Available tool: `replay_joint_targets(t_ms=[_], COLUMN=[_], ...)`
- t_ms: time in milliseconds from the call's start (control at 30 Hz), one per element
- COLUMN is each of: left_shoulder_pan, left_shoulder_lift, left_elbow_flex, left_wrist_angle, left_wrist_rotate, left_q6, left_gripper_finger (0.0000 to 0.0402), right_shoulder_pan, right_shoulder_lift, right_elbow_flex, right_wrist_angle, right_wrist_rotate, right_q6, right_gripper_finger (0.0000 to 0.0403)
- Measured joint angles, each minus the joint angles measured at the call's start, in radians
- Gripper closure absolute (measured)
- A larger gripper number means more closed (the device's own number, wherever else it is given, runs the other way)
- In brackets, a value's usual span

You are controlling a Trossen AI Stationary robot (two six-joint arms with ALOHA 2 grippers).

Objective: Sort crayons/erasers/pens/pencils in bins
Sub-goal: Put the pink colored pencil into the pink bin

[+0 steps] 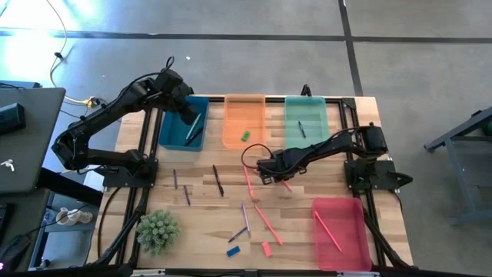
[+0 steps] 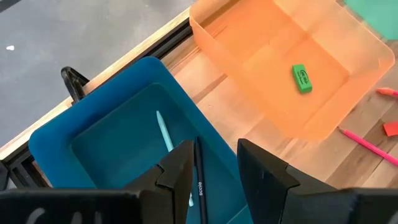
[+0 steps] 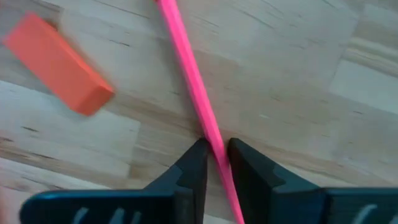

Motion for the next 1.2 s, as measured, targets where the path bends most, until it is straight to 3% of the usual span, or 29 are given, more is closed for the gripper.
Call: replay_joint_targets(t_ms=[333, 833, 1200], left_shoulder_pan=[0.000, 0.000, 0.000], left_shoulder_lift=[0.000, 0.000, 0.000], left_elbow_flex=[0.000, 0.000, 0.000], left_wrist_angle=[0.000, 0.000, 0.000], left_wrist_rotate=[0.000, 0.000, 0.000], left_q6=[0.026, 0.026, 0.027], left_gripper_finger=[0.0287, 0.0287, 0.0287], right_shoulder_pan=[0.000, 0.036, 0.091], right_shoulder_lift=[0.000, 0.006, -0.029], right_elbow_flex=[-0.001, 0.038, 0.059], right_wrist_angle=[-0.013, -0.021, -0.041], right_wrist_rotate=[-0.004, 0.020, 0.010], right_q6=[-0.058, -0.158, -0.138], right_gripper_finger=[0.0397, 0.0400, 0.0401])
